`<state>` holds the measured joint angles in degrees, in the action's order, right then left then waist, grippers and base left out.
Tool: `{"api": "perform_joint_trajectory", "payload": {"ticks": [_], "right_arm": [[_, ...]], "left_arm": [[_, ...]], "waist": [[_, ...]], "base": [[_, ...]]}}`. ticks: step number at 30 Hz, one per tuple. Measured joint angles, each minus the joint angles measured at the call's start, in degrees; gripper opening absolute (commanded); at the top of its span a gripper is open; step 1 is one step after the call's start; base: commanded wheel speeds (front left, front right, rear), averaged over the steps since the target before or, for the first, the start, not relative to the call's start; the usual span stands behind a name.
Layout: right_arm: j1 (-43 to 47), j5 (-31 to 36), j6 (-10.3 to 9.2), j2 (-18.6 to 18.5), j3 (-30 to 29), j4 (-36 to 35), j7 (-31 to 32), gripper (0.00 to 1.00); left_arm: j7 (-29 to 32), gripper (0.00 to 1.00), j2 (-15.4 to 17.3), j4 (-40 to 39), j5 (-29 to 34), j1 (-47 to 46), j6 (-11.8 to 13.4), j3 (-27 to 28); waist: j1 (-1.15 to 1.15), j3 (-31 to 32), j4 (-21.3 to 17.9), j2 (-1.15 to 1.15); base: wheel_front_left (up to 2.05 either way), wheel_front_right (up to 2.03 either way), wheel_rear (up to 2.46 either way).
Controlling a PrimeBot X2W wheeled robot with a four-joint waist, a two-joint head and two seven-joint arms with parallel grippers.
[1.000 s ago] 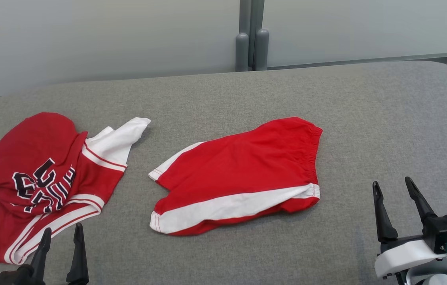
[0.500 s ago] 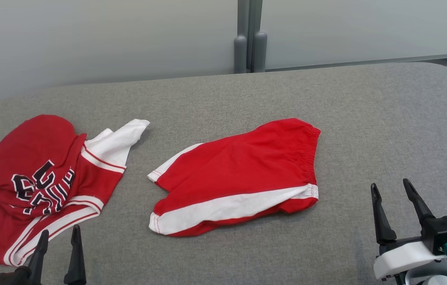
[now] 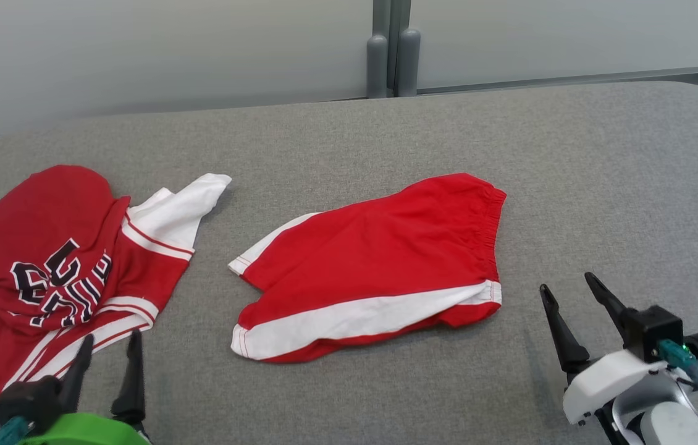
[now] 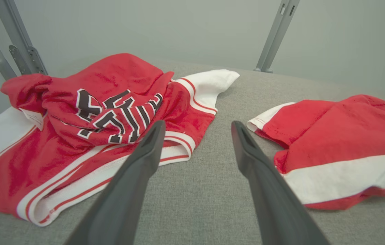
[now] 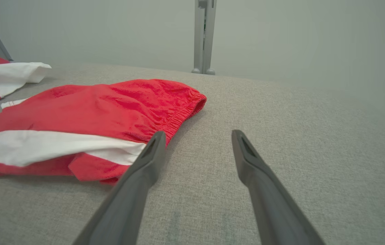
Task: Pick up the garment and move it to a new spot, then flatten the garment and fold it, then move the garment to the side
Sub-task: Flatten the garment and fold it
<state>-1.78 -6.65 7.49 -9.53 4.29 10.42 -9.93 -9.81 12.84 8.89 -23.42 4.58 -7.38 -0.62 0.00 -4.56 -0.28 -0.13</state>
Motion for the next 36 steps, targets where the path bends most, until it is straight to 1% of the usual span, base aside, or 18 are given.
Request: {"api": "perform_joint_trajectory", "payload": {"ticks": [2,6,11,15,20,26,32,33,34,36], "right_arm": [[-1.4,-1.6,0.01,-2.4,2.1,-0.6,4.7,1.00],[-3.3,-6.8,0.01,-5.9,7.7,-2.7,14.2,1.00],[-5.8,-11.3,0.01,-8.9,10.9,-5.3,22.1,1.00],[-7.5,-11.9,0.00,-10.6,12.2,-6.9,25.6,1.00],[-10.0,-12.5,0.01,-10.6,13.7,-7.1,27.0,1.00],[-10.6,-13.4,0.01,-9.4,15.0,-6.4,27.2,1.00],[-10.5,-14.2,0.00,-9.5,16.1,-6.2,27.0,1.00],[-10.5,-14.5,0.00,-9.5,16.4,-6.2,27.0,0.98],[-10.4,-14.6,0.00,-9.5,16.6,-6.2,27.0,0.85],[-10.4,-15.0,0.00,-9.5,16.9,-6.2,27.0,0.50]], "left_arm": [[7.5,1.00,0.4,-0.7,-1.1,-0.6,0.2,-1.9],[20.4,1.00,0.5,-5.2,-2.3,-1.8,2.4,-3.8],[30.9,1.00,0.7,-12.0,-3.3,-3.6,4.4,-5.8],[37.3,1.00,1.4,-16.8,-3.8,-4.7,4.3,-8.8],[43.3,1.00,2.7,-19.2,-3.6,-6.4,3.9,-11.5],[46.0,1.00,3.2,-20.9,-3.6,-7.2,3.8,-12.7],[47.7,1.00,3.8,-23.3,-3.7,-6.3,3.8,-13.9],[48.0,1.00,3.9,-23.7,-3.8,-6.1,3.8,-14.0],[48.1,1.00,3.9,-24.2,-4.2,-6.1,3.8,-14.0],[48.6,1.00,3.9,-24.7,-4.7,-6.1,3.8,-14.0]], "waist": [[0.00,-0.7,0.1,0.00],[0.00,-2.6,0.3,0.00],[0.00,-5.9,0.6,0.00],[0.00,-8.7,0.8,0.00],[0.00,-12.1,1.1,0.00],[0.00,-14.5,1.4,0.00],[0.00,-15.1,1.2,0.00],[0.00,-15.1,1.1,0.00],[0.00,-15.1,1.1,0.00],[0.00,-15.1,1.0,0.00]], "base": [[0.00,0.00,0.00],[0.00,0.00,0.00],[0.00,0.00,0.00],[0.00,0.00,0.00],[0.00,0.00,0.00],[0.00,0.00,0.00],[0.00,0.00,0.00],[0.00,0.00,0.00],[0.00,0.00,0.00],[0.00,0.00,0.00]]}}
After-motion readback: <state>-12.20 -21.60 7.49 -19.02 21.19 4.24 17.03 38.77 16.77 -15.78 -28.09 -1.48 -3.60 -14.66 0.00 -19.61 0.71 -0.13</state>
